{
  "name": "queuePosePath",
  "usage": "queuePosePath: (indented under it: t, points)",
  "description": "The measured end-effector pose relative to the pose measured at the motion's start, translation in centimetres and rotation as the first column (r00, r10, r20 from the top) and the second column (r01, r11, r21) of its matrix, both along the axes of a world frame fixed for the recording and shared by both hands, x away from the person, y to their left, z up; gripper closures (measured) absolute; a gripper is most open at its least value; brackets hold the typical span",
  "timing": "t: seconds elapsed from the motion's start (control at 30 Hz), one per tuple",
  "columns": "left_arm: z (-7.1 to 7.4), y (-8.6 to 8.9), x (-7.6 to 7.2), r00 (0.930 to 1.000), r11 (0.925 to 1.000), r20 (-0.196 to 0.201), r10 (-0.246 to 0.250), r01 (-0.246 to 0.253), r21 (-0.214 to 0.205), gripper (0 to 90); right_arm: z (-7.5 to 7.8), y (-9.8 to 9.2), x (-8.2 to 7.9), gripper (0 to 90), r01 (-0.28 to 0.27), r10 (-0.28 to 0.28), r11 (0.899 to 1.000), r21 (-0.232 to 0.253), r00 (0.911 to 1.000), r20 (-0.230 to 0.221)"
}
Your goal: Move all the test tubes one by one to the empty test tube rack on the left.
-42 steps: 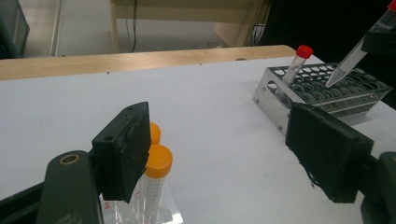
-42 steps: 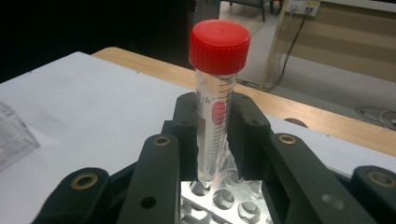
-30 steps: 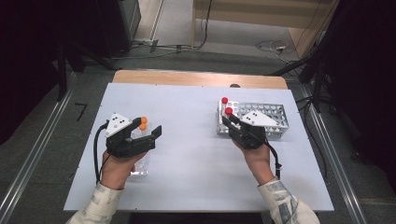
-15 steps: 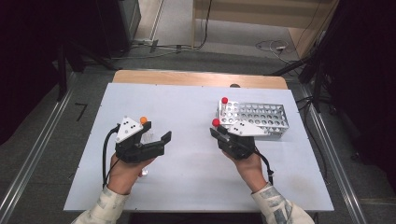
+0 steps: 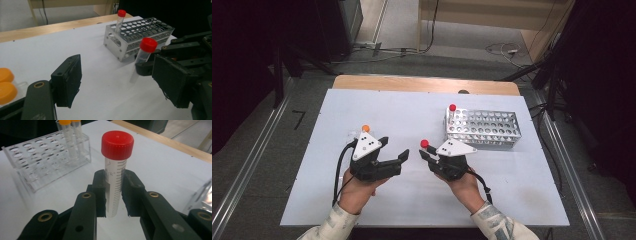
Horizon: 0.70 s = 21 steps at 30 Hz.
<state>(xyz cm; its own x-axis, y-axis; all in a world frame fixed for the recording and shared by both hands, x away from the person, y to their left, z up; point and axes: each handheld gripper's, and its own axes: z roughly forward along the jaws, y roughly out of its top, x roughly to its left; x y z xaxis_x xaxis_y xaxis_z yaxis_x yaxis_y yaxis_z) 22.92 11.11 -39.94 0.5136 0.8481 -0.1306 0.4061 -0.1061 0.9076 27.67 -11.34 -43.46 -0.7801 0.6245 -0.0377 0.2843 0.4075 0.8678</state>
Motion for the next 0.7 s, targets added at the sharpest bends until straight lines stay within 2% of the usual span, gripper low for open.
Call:
queuePosePath:
  t: [0.23,0.37,0.7]
  points:
    - [-0.4,-1.0,-0.1,0.9993,0.9992,-0.003,-0.037,0.038,0.016,28.8,-0.3,1.3,-0.8,71.2,-0.048,0.048,0.999,-0.001,0.9988,-0.013]
    - [-0.6,-1.3,-0.2,0.9991,0.9984,0.004,-0.042,0.042,0.038,32.2,-0.6,1.9,-1.2,71.2,-0.073,0.073,0.997,-0.012,0.9972,-0.015]
    - [-1.0,-2.0,-0.6,0.9966,0.9936,0.036,-0.075,0.071,0.088,54.3,-0.6,2.4,-1.6,71.2,-0.103,0.103,0.995,0.003,0.9942,-0.031]
